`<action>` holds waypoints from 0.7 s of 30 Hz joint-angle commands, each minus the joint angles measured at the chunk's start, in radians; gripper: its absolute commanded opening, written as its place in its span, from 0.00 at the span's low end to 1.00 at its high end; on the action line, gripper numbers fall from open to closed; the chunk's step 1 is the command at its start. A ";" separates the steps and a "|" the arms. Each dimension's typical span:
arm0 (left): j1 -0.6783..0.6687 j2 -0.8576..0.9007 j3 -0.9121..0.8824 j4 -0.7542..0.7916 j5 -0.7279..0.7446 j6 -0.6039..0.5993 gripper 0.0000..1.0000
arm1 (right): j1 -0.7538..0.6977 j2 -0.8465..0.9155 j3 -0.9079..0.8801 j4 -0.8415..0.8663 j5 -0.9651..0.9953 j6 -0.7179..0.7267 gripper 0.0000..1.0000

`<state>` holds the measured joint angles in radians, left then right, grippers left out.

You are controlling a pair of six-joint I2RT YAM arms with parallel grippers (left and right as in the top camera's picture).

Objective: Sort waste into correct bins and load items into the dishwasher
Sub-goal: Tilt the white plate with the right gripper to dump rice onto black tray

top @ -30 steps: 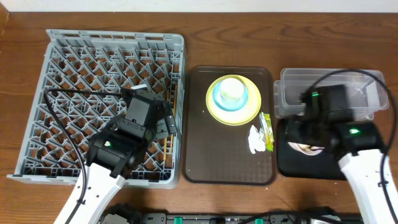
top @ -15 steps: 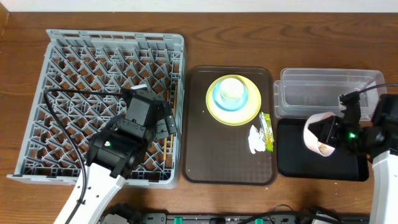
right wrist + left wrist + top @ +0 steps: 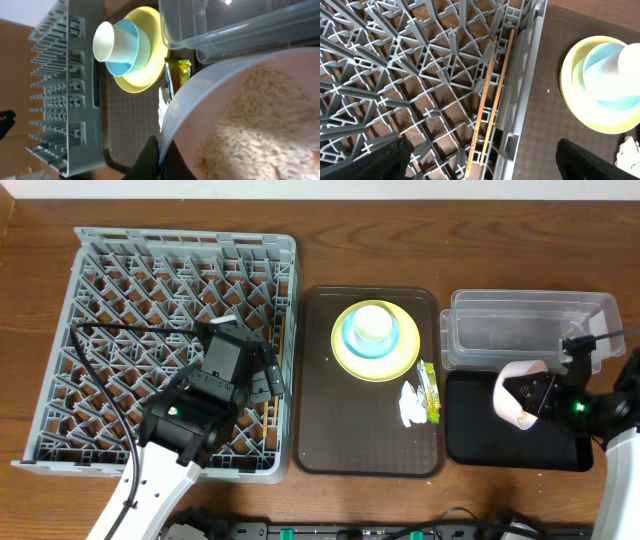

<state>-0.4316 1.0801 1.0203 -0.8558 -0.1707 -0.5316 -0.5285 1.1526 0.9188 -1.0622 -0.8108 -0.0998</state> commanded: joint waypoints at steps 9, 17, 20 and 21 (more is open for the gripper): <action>0.007 -0.001 0.005 0.000 -0.008 -0.005 0.94 | -0.166 0.009 -0.167 0.134 -0.208 -0.021 0.01; 0.007 -0.001 0.005 0.000 -0.008 -0.005 0.94 | -0.369 0.011 -0.266 0.208 -0.385 -0.022 0.01; 0.007 -0.001 0.005 0.000 -0.008 -0.005 0.94 | -0.417 0.011 -0.312 0.245 -0.464 -0.022 0.01; 0.007 -0.001 0.005 0.000 -0.008 -0.005 0.94 | -0.430 0.011 -0.327 0.257 -0.487 -0.022 0.01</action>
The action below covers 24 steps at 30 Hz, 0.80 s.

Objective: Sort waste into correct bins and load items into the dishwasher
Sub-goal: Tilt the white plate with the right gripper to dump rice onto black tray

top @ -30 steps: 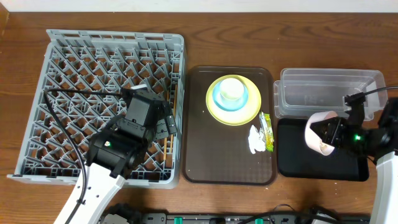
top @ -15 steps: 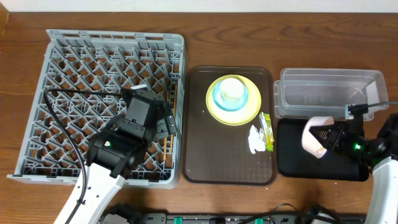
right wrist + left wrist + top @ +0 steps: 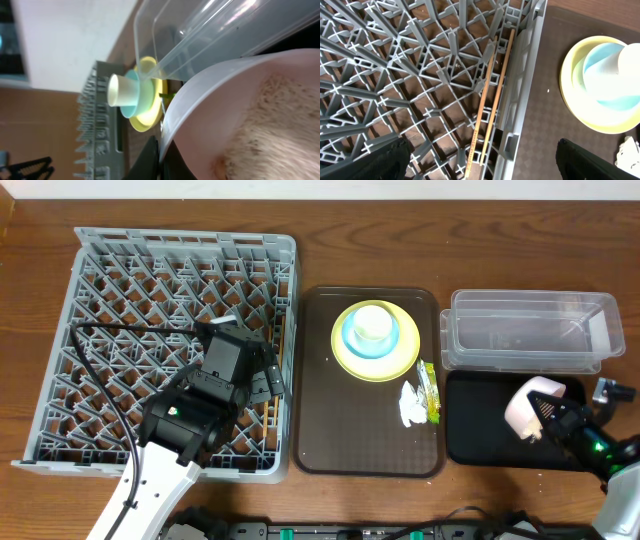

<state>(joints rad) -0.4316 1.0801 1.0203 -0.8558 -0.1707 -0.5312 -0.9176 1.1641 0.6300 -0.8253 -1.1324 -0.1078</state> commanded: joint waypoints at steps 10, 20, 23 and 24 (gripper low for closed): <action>0.007 -0.001 0.005 0.000 -0.008 -0.005 0.94 | -0.074 -0.001 -0.070 0.080 -0.261 -0.013 0.01; 0.007 -0.001 0.005 0.000 -0.008 -0.005 0.94 | -0.074 -0.001 -0.080 0.127 -0.383 -0.034 0.01; 0.007 -0.001 0.005 0.000 -0.008 -0.005 0.94 | -0.074 -0.001 -0.103 0.131 -0.383 -0.103 0.01; 0.007 -0.001 0.005 0.000 -0.008 -0.005 0.94 | -0.074 -0.001 -0.109 0.135 -0.384 -0.112 0.01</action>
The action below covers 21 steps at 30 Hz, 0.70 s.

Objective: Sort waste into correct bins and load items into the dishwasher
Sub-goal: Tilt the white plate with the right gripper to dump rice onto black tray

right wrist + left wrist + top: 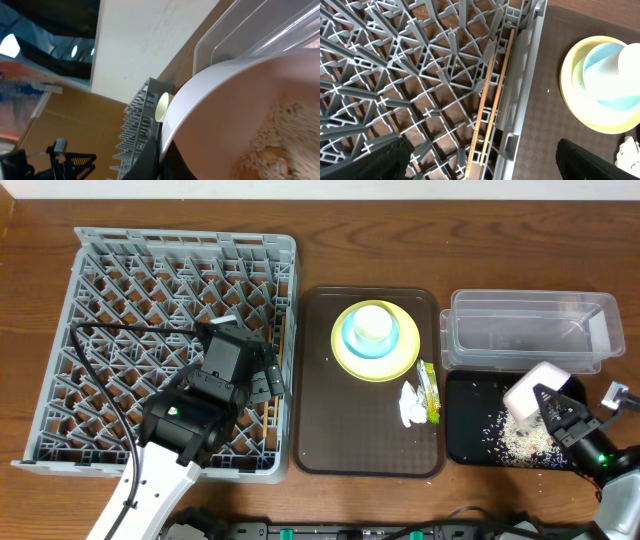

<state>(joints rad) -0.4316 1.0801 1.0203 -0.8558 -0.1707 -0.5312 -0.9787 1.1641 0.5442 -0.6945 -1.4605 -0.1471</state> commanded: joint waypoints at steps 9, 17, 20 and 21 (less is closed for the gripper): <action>0.007 -0.001 0.005 0.000 -0.008 -0.005 0.94 | -0.025 -0.001 -0.036 0.039 -0.077 -0.056 0.01; 0.007 -0.001 0.005 0.000 -0.008 -0.005 0.94 | -0.064 0.000 -0.038 0.058 -0.032 0.069 0.01; 0.007 -0.001 0.005 0.000 -0.008 -0.005 0.94 | -0.093 -0.001 -0.038 0.018 0.006 0.143 0.01; 0.007 -0.001 0.005 0.000 -0.008 -0.005 0.94 | -0.100 -0.001 -0.038 0.007 0.013 0.136 0.01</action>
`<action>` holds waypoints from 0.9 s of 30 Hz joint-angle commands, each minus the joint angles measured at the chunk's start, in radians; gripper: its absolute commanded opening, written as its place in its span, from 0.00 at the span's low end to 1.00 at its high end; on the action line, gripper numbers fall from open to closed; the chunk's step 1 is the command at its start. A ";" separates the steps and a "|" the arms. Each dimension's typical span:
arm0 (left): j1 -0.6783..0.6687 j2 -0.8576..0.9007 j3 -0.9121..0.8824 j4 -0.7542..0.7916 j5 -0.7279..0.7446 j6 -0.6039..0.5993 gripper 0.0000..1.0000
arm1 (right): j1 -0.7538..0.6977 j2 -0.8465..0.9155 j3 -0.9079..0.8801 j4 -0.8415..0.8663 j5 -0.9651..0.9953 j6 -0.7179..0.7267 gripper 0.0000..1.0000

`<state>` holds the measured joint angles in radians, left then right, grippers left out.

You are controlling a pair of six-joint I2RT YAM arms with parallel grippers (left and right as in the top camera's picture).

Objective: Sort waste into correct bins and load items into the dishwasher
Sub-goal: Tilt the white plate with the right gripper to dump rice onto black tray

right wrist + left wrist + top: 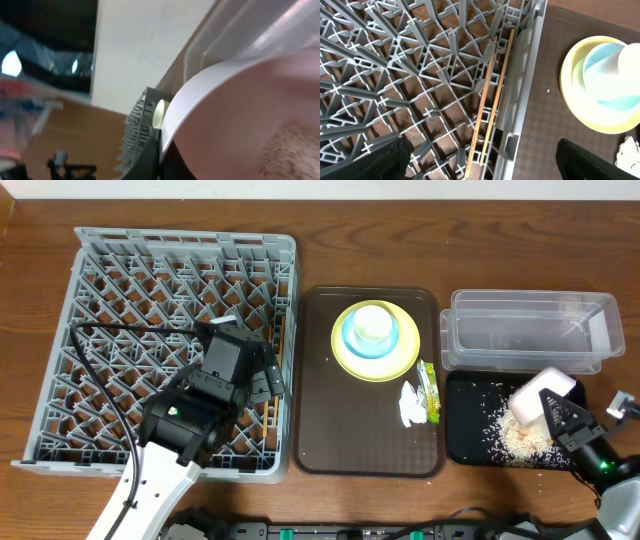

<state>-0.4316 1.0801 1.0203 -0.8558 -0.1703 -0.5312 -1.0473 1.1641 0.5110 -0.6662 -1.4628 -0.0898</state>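
My right gripper (565, 418) is shut on the rim of a pink bowl (540, 400), which is tipped over the black bin (470, 442). Spilled rice (520, 440) lies on the bin floor, and a little rice (295, 145) still clings inside the bowl (240, 115). My left gripper (480, 160) stands open above the grey dishwasher rack (170, 340), where two wooden chopsticks (490, 100) lie by its right wall. A yellow plate (376, 345) carrying a blue bowl and a white cup (373, 322) sits on the brown tray (340, 420).
A clear plastic bin (525, 330) stands behind the black one. A green sachet (430, 390) and crumpled white paper (410, 405) lie on the tray's right side. The rack's right wall (520, 90) borders the tray.
The bowl in my right gripper has tipped further and shifted slightly right. Less rice is left inside it and the heap in the black bin is a little larger. The left arm is unchanged.
My right gripper first held the rice-filled bowl over the black bin near the clear bin. Then it had shifted right and begun to tilt. Then rice lay scattered in the black bin. Now the bowl is nearly empty. The left gripper stayed open over the rack throughout.
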 commanded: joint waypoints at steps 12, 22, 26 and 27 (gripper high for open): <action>0.007 -0.001 0.005 0.000 -0.009 -0.005 0.94 | -0.039 -0.001 -0.005 -0.022 -0.073 -0.046 0.01; 0.007 -0.001 0.005 0.000 -0.009 -0.005 0.94 | -0.038 -0.001 -0.005 -0.019 -0.098 -0.111 0.01; 0.007 -0.001 0.005 0.000 -0.009 -0.005 0.94 | -0.038 -0.001 -0.005 -0.031 -0.098 -0.089 0.01; 0.007 -0.001 0.005 0.000 -0.009 -0.005 0.94 | -0.038 -0.001 -0.005 -0.023 -0.098 -0.103 0.01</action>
<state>-0.4316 1.0801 1.0203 -0.8558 -0.1707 -0.5316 -1.0714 1.1641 0.5102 -0.6918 -1.5131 -0.1665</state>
